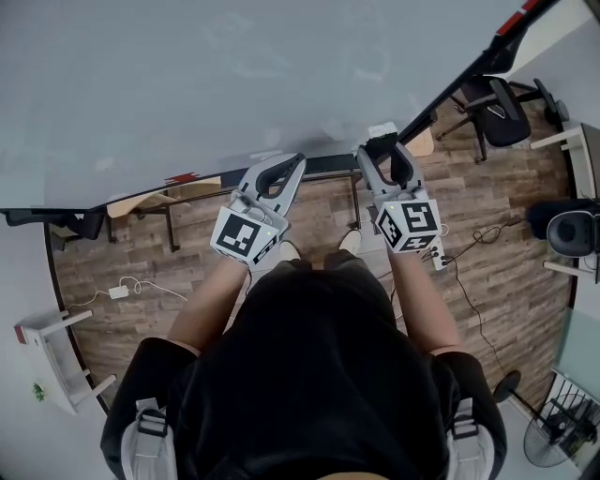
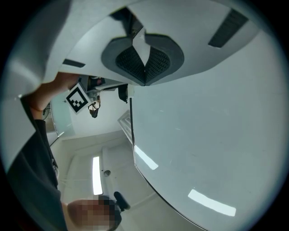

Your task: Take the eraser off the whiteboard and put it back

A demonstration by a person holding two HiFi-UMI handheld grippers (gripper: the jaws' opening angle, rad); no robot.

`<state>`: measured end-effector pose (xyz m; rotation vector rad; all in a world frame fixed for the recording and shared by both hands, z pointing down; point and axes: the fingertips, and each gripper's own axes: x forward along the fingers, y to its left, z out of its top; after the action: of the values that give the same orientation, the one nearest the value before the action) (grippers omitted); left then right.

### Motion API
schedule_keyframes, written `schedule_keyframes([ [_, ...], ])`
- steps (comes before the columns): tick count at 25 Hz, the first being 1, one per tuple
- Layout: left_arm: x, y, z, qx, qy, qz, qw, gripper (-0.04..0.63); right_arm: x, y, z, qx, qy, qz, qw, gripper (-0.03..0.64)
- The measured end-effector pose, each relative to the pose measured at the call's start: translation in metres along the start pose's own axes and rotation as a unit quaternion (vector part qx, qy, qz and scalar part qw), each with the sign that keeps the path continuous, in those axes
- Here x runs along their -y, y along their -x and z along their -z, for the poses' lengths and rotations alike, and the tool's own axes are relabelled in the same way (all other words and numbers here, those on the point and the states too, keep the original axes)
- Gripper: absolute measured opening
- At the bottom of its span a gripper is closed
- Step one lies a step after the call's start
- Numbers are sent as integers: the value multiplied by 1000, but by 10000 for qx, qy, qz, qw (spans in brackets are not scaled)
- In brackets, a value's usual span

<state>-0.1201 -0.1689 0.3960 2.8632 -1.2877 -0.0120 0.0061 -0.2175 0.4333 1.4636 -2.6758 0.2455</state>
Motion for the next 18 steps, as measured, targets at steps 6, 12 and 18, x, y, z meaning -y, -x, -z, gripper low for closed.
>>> schedule_keyframes([
  [6, -8, 25, -5, -79, 9, -79, 9999, -5, -39, 9, -21, 134, 54, -577, 9982, 221],
  [12, -14, 53, -16, -16, -56, -95, 9999, -5, -80, 15, -34, 260, 133, -990, 9947, 221],
  [18, -18, 74, -18, -28, -61, -77, 9999, -5, -111, 18, -36, 250, 142, -1273, 9914, 221],
])
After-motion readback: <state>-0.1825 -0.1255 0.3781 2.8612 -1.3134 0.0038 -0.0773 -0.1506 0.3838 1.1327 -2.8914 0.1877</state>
